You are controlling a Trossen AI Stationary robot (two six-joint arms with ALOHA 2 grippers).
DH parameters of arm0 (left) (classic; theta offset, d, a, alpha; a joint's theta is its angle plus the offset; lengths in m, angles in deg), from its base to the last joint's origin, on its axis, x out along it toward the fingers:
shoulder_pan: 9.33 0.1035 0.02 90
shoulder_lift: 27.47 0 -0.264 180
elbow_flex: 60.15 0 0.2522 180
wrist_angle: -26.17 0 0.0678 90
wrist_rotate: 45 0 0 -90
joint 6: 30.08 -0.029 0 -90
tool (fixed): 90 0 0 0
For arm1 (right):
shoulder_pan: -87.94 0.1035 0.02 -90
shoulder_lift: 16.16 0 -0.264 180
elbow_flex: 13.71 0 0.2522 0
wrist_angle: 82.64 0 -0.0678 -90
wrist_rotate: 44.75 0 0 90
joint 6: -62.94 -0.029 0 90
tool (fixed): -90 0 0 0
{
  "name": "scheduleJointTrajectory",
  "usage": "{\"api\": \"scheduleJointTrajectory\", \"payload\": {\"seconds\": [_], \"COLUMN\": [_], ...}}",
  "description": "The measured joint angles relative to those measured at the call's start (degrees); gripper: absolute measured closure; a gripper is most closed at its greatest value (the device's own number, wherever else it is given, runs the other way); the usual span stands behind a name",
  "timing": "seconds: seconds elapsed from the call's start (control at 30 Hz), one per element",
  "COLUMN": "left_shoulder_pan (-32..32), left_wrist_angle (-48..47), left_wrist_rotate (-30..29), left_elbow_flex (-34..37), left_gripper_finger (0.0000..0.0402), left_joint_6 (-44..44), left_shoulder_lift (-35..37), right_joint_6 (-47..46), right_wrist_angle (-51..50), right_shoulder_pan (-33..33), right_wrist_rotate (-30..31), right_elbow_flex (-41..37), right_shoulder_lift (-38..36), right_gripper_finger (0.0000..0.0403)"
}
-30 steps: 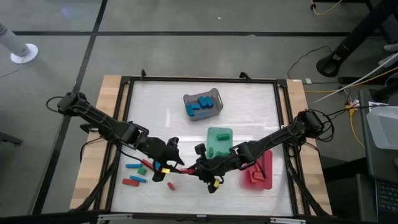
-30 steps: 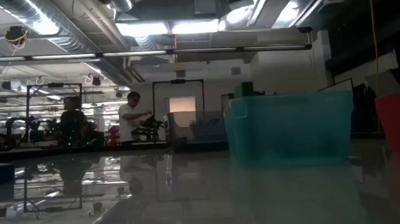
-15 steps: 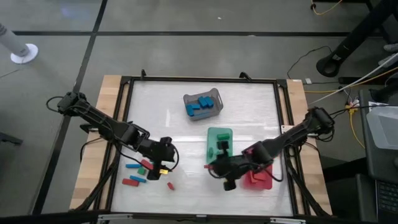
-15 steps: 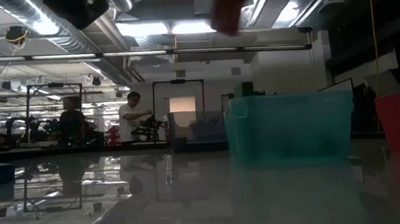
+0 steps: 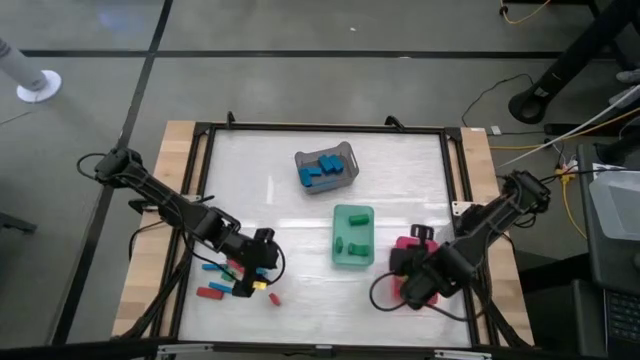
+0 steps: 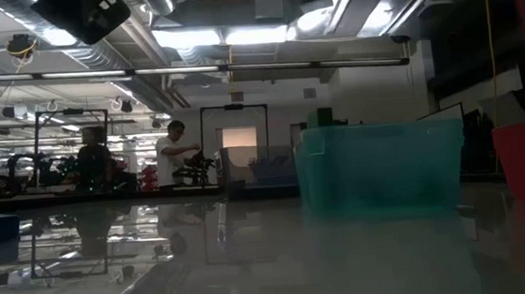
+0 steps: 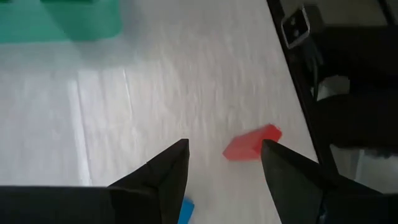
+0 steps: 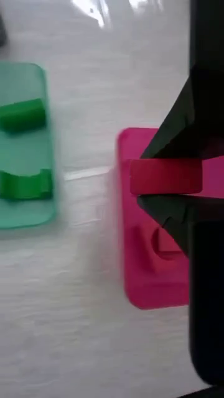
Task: Sort blocks
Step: Put the red block into the pink bin
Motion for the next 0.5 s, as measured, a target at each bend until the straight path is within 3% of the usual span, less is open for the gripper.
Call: {"api": "scheduleJointTrajectory", "payload": {"seconds": [0.33,0.5], "left_shoulder_pan": [-4.3,-6.5], "left_wrist_angle": [2.0,2.2], "left_wrist_rotate": [-0.1,-0.1], "left_elbow_flex": [3.6,3.5], "left_gripper_finger": [0.0213,0.0212], "left_joint_6": [0.8,3.6], "left_shoulder_lift": [-1.0,-1.2], "right_joint_6": [-1.3,-4.9], "right_wrist_angle": [0.1,-0.1], "right_shoulder_pan": [1.3,1.3], "right_wrist_rotate": [-8.0,-8.3], "right_elbow_flex": [0.0,0.0], "right_shoulder_lift": [0.1,0.1], "right_gripper_finger": [0.0331,0.0331]}}
